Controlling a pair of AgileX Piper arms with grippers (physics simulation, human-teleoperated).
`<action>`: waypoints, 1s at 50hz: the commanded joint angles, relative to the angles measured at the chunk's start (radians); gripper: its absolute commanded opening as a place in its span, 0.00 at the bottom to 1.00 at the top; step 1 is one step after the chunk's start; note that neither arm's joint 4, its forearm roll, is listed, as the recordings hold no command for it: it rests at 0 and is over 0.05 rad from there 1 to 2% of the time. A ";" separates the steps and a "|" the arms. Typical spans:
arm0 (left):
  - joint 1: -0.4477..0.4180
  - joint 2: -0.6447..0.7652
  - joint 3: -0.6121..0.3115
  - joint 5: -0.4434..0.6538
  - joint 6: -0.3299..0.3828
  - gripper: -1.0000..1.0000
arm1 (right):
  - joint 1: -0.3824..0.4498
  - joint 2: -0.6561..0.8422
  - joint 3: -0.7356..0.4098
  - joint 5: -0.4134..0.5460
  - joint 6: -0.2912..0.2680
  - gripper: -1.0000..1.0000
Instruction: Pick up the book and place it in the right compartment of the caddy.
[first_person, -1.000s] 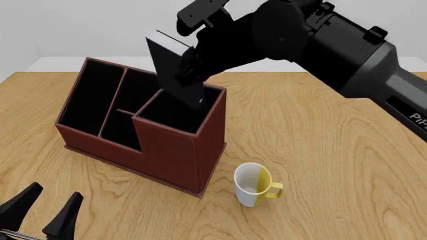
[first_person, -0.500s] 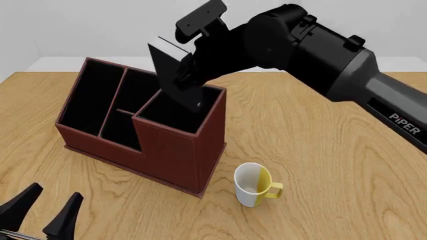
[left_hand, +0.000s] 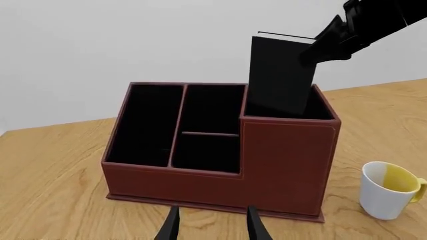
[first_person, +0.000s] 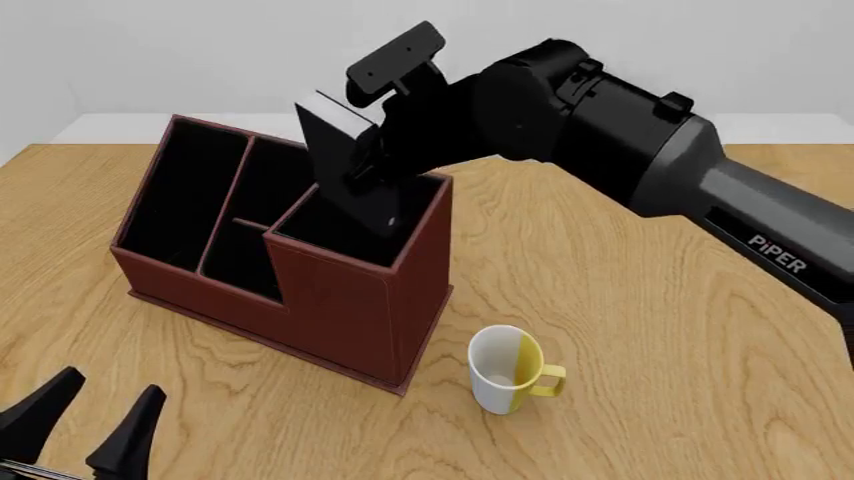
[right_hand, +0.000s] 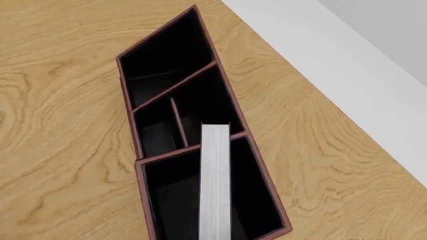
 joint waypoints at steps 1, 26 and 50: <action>0.001 0.000 0.000 0.002 0.001 1.00 | 0.001 -0.009 0.018 -0.028 0.030 0.00; 0.001 0.000 0.000 -0.002 0.003 1.00 | 0.010 -0.029 0.099 -0.084 0.053 0.00; 0.000 0.000 0.000 -0.001 0.004 1.00 | 0.014 -0.033 0.171 -0.147 0.078 0.00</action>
